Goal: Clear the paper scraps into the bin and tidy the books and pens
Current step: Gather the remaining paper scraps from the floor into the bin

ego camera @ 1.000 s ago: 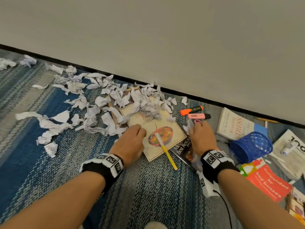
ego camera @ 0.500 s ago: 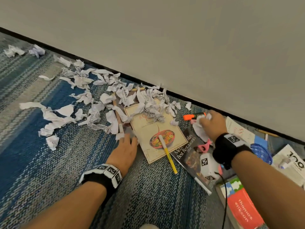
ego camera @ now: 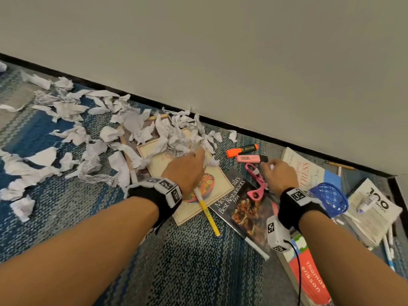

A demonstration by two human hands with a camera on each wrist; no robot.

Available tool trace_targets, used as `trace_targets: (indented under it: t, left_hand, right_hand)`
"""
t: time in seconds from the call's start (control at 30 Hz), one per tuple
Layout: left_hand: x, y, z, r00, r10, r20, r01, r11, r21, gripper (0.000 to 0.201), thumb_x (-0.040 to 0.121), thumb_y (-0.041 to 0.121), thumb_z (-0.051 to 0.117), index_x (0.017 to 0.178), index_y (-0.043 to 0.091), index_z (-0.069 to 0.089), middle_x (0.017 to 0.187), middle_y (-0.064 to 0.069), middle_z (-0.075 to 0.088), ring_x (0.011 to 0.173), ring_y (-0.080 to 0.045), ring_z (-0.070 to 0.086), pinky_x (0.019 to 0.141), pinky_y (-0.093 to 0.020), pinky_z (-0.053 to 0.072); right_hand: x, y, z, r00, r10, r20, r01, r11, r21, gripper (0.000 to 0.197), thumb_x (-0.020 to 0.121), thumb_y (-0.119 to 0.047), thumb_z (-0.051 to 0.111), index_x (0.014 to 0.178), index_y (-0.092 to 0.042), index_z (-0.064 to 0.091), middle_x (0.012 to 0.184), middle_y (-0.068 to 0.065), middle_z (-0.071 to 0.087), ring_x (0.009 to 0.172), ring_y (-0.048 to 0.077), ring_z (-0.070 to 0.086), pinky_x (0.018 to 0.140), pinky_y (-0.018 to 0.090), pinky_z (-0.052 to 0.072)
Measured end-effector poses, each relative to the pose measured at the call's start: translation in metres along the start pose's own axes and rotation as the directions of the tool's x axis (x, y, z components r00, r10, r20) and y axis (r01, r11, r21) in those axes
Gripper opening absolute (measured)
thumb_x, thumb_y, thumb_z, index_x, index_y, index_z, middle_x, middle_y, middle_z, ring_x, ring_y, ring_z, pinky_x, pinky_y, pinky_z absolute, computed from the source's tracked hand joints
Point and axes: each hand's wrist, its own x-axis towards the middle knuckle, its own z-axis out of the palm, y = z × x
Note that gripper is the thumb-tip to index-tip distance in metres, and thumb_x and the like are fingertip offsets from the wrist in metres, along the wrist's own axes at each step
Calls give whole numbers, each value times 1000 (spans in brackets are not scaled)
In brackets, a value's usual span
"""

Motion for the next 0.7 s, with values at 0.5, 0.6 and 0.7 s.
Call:
trace_targets:
  t: [0.5, 0.6, 0.7]
  left_hand:
    - [67, 37, 24, 972, 134, 193, -187, 938, 293, 35, 90, -5, 48, 123, 4, 47, 130, -20, 41, 107, -30, 55, 84, -35, 47]
    - [65, 30, 26, 986, 159, 49, -166, 961, 221, 34, 84, -6, 53, 114, 7, 45, 116, -14, 46, 93, -25, 53, 79, -34, 48]
    - [65, 24, 13, 980, 133, -148, -115, 985, 127, 22, 86, -6, 47, 104, 7, 49, 105, -11, 48, 82, -22, 50, 72, -32, 49]
  right_hand:
    - [14, 4, 24, 997, 33, -70, -26, 995, 100, 25, 98, -26, 41, 113, -8, 50, 103, 23, 64, 95, 40, 60, 78, 40, 43]
    - [14, -7, 21, 990, 122, -68, -85, 914, 396, 30, 99, -24, 37, 111, -1, 52, 106, 22, 61, 94, 36, 56, 82, 40, 41]
    - [22, -31, 21, 996, 50, -76, -8, 877, 481, 22, 98, -23, 40, 105, -5, 49, 96, 15, 63, 83, 32, 60, 75, 41, 48]
